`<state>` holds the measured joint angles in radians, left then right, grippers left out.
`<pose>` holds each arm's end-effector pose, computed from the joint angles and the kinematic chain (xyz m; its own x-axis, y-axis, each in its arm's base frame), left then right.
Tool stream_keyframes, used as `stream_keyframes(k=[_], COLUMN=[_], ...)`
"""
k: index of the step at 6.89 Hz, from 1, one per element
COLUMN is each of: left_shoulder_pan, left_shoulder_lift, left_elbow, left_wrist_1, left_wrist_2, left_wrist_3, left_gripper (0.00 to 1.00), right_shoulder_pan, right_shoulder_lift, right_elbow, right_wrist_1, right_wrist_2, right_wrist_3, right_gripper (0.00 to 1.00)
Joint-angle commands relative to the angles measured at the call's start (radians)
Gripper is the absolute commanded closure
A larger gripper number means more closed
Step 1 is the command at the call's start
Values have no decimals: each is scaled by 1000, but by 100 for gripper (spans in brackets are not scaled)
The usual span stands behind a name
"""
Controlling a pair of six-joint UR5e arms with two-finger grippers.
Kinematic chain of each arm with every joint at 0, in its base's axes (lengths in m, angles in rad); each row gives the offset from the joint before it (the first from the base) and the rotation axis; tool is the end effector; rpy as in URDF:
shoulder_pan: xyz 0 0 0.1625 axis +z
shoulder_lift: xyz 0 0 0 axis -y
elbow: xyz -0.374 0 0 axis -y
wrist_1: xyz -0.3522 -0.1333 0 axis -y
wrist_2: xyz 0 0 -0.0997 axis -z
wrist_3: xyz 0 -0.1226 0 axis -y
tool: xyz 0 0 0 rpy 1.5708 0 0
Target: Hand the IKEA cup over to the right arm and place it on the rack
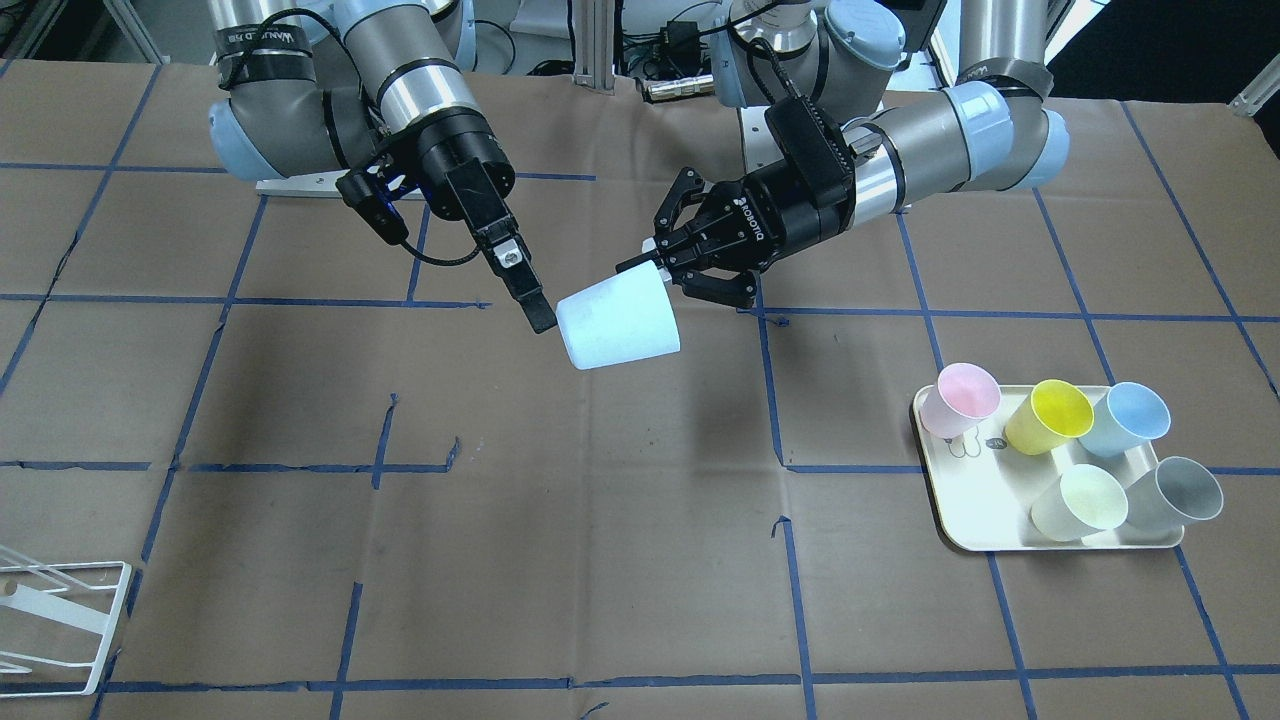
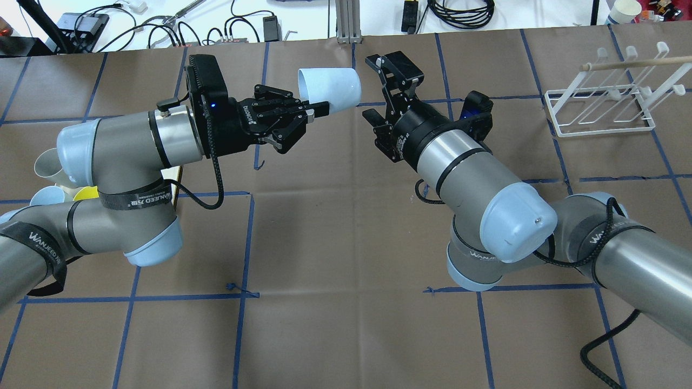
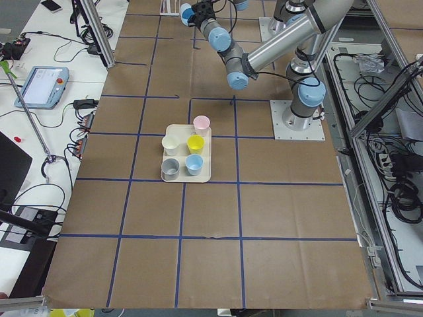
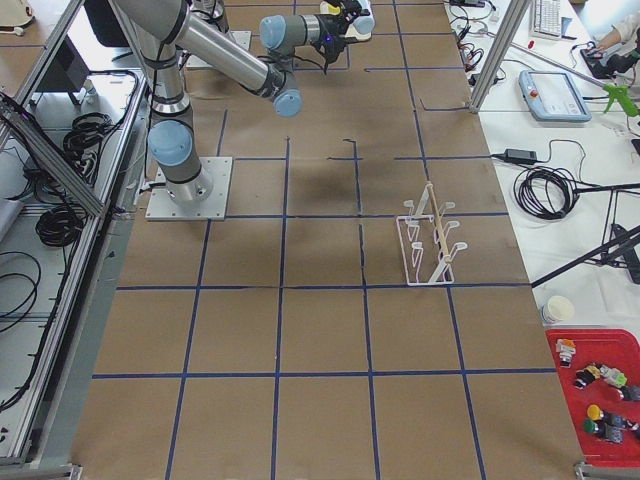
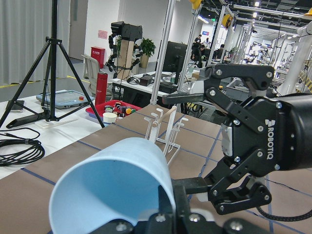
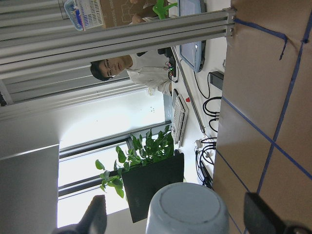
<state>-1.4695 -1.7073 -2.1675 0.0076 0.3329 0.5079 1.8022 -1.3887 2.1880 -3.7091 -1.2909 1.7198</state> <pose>-0.2066 -0.4318 0.3453 -0.3792 0.9068 0.1842 0.1343 0.2508 -0.9587 0.2661 -0.4005 0.3478 0.0776 0.2927 -0.9531 0.8719 0.4436 0.2072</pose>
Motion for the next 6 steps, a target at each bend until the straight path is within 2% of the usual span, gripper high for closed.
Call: stream_keyframes(k=[1, 6], left_shoulder_pan=[0, 0], left_shoulder_lift=[0, 0], left_elbow=[0, 2], left_wrist_1=[0, 2], left_wrist_2=[0, 0], left_wrist_3=[0, -9], left_gripper=[100, 100], right_shoulder_pan=[28, 45], right_shoulder_lift=[39, 86], right_elbow=[-27, -65], right_wrist_1=[-28, -28], right_wrist_2=[-24, -25], right_wrist_3=[3, 3], right_gripper=[1, 1])
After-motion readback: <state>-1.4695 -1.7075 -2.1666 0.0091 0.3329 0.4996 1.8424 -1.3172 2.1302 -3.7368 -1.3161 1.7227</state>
